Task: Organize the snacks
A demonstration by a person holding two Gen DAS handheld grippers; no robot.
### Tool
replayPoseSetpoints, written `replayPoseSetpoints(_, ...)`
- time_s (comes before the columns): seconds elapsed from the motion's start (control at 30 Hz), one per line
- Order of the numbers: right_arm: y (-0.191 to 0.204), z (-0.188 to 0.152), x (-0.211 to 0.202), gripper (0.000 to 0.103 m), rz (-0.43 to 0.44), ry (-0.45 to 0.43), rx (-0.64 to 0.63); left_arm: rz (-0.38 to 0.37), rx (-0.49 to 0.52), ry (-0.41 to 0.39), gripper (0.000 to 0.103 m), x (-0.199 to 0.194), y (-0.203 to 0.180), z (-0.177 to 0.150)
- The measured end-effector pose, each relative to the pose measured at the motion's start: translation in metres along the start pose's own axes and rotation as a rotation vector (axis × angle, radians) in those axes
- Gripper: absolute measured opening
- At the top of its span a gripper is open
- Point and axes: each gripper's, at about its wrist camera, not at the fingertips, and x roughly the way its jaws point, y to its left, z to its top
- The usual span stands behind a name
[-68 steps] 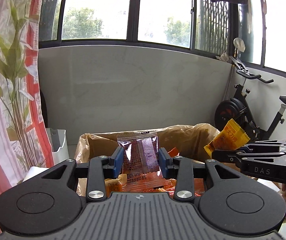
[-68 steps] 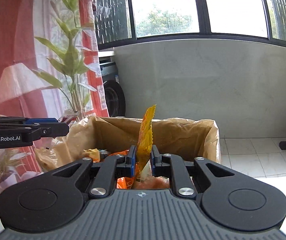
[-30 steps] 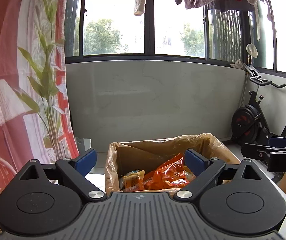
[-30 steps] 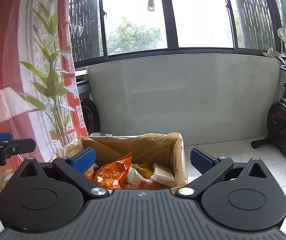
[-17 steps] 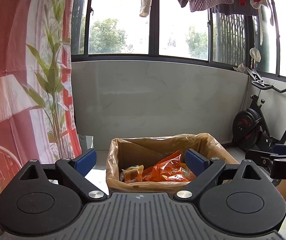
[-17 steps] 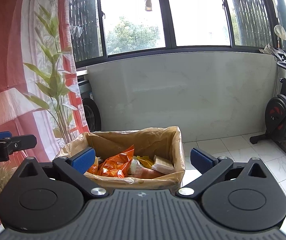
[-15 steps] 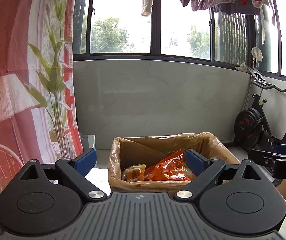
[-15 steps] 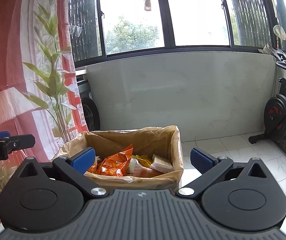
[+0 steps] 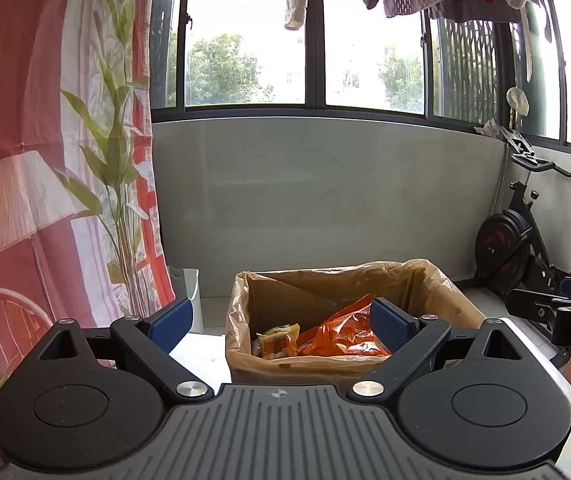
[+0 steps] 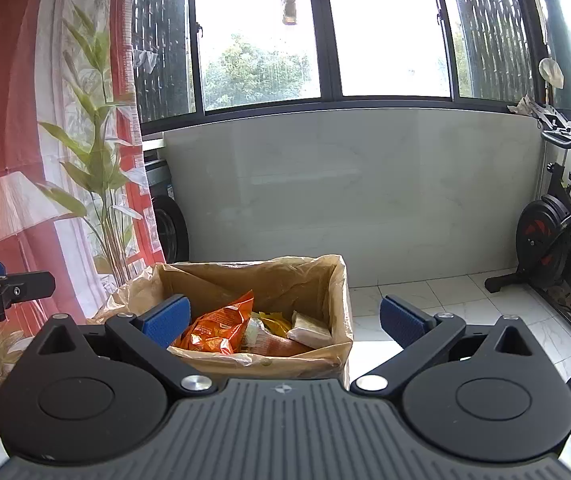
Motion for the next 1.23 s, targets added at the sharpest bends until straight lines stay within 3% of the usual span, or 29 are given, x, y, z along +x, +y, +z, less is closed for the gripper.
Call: replayPoseSetpoints(1.23,0.0031,-0.0075,-0.0025,0.103,-0.034,0.002,-0.011,0.019,-0.003,0.009,0.097,-0.0069,0.0049,-0.0044)
